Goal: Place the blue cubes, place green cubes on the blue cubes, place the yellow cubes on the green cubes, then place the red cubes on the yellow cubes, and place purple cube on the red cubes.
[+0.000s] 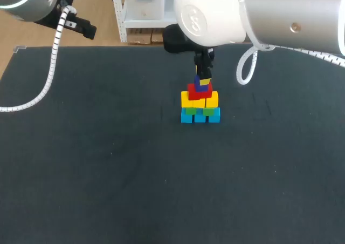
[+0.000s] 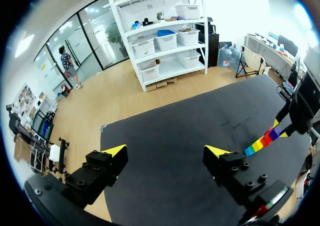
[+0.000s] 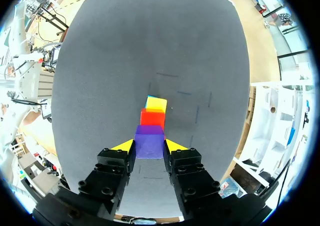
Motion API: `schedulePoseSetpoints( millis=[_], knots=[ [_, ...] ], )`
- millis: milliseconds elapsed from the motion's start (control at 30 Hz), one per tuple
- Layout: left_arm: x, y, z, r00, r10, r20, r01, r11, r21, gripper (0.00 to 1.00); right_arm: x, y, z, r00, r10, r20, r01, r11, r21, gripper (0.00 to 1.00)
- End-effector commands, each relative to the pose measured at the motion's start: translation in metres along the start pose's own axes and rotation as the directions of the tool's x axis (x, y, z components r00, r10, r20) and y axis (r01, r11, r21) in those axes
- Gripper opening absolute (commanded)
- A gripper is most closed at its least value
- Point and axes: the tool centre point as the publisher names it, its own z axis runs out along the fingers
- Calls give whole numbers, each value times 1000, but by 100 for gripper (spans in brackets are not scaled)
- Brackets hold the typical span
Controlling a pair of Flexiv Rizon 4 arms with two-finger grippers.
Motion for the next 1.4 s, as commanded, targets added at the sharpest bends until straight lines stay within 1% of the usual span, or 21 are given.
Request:
schedulePoseSetpoints(
  millis=[33, 233, 367, 433, 500, 533, 600, 633, 933, 1200, 1400],
  knots=[
    [0, 1, -1, 1000, 2, -1, -2, 1000, 2, 100, 0, -2, 0, 1000, 0, 1, 0, 1000, -1, 33],
    [0, 1, -1, 1000, 2, -1, -2, 1000, 2, 100, -1, -3, 0, 1000, -4, -1, 4, 1000, 2, 36],
    [0, 1, -1, 1000, 2, -1, -2, 1000, 2, 100, -2, -3, 0, 1000, -7, -5, 7, 1000, 3, 47],
    [0, 1, -1, 1000, 2, -1, -2, 1000, 2, 100, -2, -3, 0, 1000, -7, -4, 7, 1000, 5, 50],
    [0, 1, -1, 1000, 2, -1, -2, 1000, 2, 100, -2, -3, 0, 1000, -8, -4, 8, 1000, 5, 60],
    [0, 1, -1, 1000, 2, -1, -2, 1000, 2, 100, -2, -3, -1, 1000, -8, -4, 8, 1000, 6, 69],
    [0, 1, -1, 1000, 2, -1, -2, 1000, 2, 100, -1, -2, -1, 1000, -6, -3, 6, 1000, 6, 81],
    [0, 1, -1, 1000, 2, -1, -2, 1000, 2, 100, -1, -2, -1, 1000, -4, -3, 4, 1000, 7, 100],
    [0, 1, -1, 1000, 2, -1, -2, 1000, 2, 100, 8, 0, -11, 999, 43, 18, -44, 998, 51, 100],
    [0, 1, -1, 1000, 2, -1, -2, 1000, 2, 100, 20, 0, -21, 995, 95, 37, -99, 989, 112, 100],
    [0, 1, -1, 1000, 2, -1, -2, 1000, 2, 100, 30, -1, -22, 989, 139, 54, -145, 980, 136, 100]
  ],
)
